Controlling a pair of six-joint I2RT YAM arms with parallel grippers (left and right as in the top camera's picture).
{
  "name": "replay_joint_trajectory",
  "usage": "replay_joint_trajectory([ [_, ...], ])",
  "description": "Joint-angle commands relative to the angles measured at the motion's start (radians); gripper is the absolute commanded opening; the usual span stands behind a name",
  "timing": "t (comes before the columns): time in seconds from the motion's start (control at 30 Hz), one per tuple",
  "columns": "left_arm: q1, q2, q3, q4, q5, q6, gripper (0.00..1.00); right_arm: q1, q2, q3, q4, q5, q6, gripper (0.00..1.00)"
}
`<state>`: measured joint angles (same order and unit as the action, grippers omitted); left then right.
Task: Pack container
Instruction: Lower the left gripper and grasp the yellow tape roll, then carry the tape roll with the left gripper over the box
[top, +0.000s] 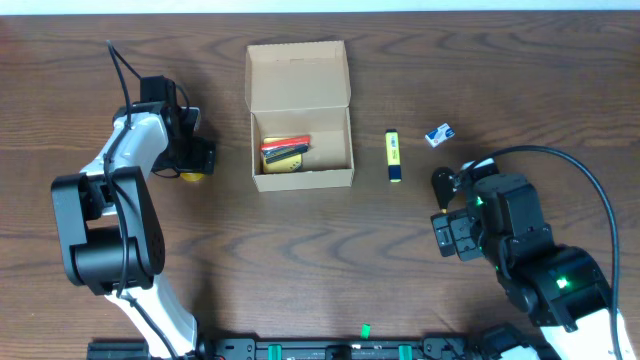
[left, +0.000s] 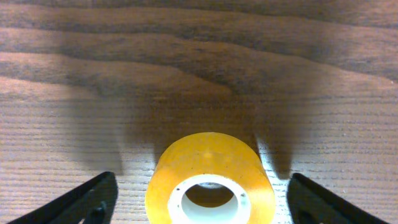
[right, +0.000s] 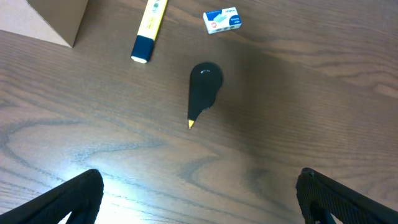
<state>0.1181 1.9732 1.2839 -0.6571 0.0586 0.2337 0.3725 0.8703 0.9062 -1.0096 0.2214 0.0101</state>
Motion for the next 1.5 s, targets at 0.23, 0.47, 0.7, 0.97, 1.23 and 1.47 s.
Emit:
replay_joint_trajectory([
  [0.23, 0.006, 0.002, -0.027, -0.01, -0.018, -0.003, 0.76, -0.008, 0.001, 0.013, -0.001, 0.014, -0.011, 0.99],
  [0.47, 0.006, 0.002, -0.038, 0.005, -0.018, -0.003, 0.71, -0.008, 0.001, 0.013, -0.001, 0.014, -0.011, 0.99],
  [0.7, 0.006, 0.002, -0.038, 0.006, -0.016, -0.014, 0.61, -0.008, 0.001, 0.013, -0.001, 0.014, -0.011, 0.99],
  [0.97, 0.006, 0.002, -0.036, 0.002, -0.018, -0.07, 0.35, -0.008, 0.001, 0.013, -0.001, 0.014, -0.011, 0.99],
  [1.23, 0.005, -0.032, 0.158, -0.193, -0.012, -0.09, 0.06, -0.008, 0.001, 0.013, -0.001, 0.014, -0.011, 0.99],
  [1.47, -0.116, -0.11, 0.477, -0.282, 0.198, -0.041, 0.06, -0.008, 0.001, 0.013, -0.001, 0.014, -0.011, 0.99],
])
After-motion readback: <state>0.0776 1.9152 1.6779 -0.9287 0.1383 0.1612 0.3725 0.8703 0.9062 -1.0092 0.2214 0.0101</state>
